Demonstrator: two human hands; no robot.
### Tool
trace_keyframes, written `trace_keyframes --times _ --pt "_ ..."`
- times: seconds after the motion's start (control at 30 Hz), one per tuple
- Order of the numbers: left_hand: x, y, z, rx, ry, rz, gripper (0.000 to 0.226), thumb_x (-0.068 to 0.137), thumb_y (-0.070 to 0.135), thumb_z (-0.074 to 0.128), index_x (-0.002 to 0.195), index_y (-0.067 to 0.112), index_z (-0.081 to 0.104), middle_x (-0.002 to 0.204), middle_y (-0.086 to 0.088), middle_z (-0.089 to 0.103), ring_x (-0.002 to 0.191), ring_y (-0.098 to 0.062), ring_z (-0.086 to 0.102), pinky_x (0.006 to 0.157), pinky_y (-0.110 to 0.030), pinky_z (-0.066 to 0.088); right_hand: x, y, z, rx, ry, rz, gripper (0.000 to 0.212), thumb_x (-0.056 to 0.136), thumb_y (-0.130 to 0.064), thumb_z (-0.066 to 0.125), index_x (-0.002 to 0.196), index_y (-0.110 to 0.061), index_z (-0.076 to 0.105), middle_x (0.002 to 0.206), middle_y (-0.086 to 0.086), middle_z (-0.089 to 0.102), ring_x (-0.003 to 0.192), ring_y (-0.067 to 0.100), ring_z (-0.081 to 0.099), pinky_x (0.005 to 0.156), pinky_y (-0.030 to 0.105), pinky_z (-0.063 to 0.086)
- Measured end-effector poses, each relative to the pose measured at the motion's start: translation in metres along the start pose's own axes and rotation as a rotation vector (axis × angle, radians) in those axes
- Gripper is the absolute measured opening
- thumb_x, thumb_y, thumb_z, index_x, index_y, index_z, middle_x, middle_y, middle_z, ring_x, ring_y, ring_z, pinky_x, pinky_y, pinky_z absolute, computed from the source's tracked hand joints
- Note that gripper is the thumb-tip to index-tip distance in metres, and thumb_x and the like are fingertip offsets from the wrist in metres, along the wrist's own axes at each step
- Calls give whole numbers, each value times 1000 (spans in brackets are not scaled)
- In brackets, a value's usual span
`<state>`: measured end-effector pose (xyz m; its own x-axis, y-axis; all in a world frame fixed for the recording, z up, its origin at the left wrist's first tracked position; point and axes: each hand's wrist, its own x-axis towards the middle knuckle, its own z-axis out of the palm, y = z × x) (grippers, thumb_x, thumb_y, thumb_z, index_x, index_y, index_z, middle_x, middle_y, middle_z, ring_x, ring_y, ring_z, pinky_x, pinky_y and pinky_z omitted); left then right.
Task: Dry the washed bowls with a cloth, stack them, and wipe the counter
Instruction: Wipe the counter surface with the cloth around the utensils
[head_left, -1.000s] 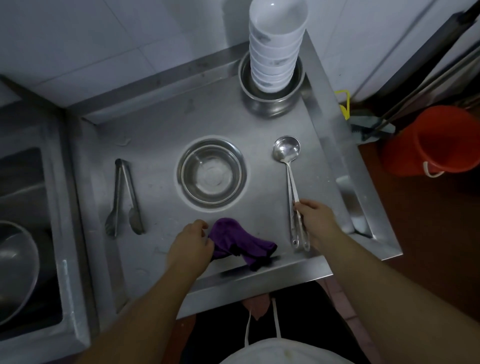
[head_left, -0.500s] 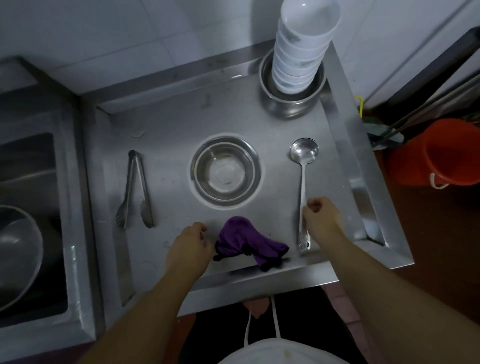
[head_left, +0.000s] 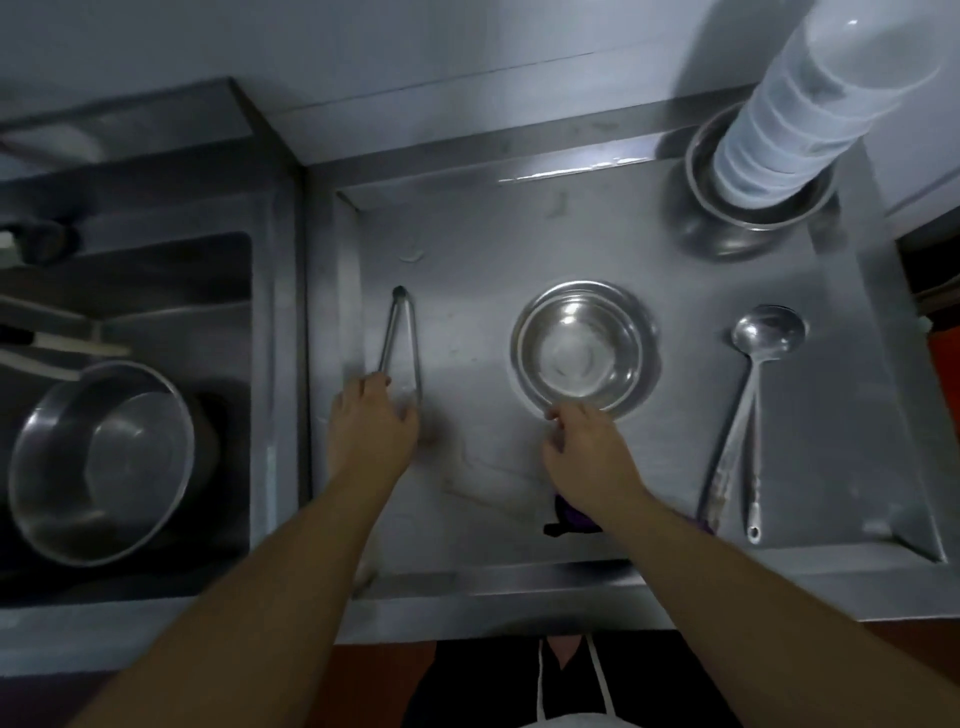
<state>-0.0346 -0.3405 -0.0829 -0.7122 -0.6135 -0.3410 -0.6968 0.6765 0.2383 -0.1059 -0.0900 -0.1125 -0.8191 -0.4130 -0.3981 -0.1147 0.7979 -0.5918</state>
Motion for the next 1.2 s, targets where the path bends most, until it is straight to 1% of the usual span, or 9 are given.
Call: trace_keyframes --times 0.07,0.13,0.27,0.4,0.67,0.77,0.9,1.03,1.2 --pt "19 -3 -5 15 -16 -22 57 98 41 64 141 6 54 139 -19 54 125 -39 52 103 -51 50 12 -20 12 -22 -31 -3 35 96 -18 63 130 -12 64 124 11 64 117 31 58 98 43 49" --pt "37 -2 -7 29 -77 -55 64 98 44 63 146 5 49 143 -19 52 129 -38 51 103 -47 48 21 -33 22 -52 -51 4 33 95 -19 63 128 -12 64 121 13 65 114 32 59 95 42 49" --pt "60 3 -1 -27 -205 -125 68 95 48 66 145 6 47 144 -19 48 127 -38 53 101 -48 53 30 -43 34 -75 -56 54 30 94 -19 64 122 -9 66 116 16 65 108 36 61 89 42 48" --pt "72 4 10 13 -206 -171 74 91 46 73 145 5 43 145 -18 45 130 -37 50 104 -46 52 28 -44 37 -70 -68 101 28 95 -22 65 120 -11 65 116 12 64 110 33 58 91 41 47" --pt "91 6 18 27 -241 -235 77 85 42 81 141 4 44 142 -20 48 129 -40 51 97 -47 54 16 -35 28 -31 -77 187 7 97 -24 59 103 -20 60 104 -1 57 99 22 54 79 37 46" --pt "87 10 14 14 -251 -249 80 82 45 82 139 3 46 140 -20 49 126 -41 53 93 -49 58 14 -32 23 -22 -83 199 6 97 -24 58 102 -21 61 103 -3 57 98 20 54 80 37 47" --pt "72 34 7 -61 -288 -239 80 80 49 80 136 4 47 133 -18 50 116 -42 59 83 -55 63 14 -26 8 -49 -61 231 8 96 -21 54 88 -21 57 97 1 58 93 26 58 83 41 52" --pt "46 82 7 -92 -343 -130 75 80 48 80 135 5 50 132 -16 53 113 -37 62 89 -47 60 7 -7 -14 -88 -26 280 18 98 -22 54 110 -15 66 109 6 63 101 29 59 89 43 52" --pt "-3 157 33 -129 -436 50 79 78 49 80 137 6 52 135 -16 56 118 -35 62 94 -47 58 -13 42 -51 -155 9 396 26 102 -24 48 121 -14 63 120 8 64 108 31 60 91 41 50"
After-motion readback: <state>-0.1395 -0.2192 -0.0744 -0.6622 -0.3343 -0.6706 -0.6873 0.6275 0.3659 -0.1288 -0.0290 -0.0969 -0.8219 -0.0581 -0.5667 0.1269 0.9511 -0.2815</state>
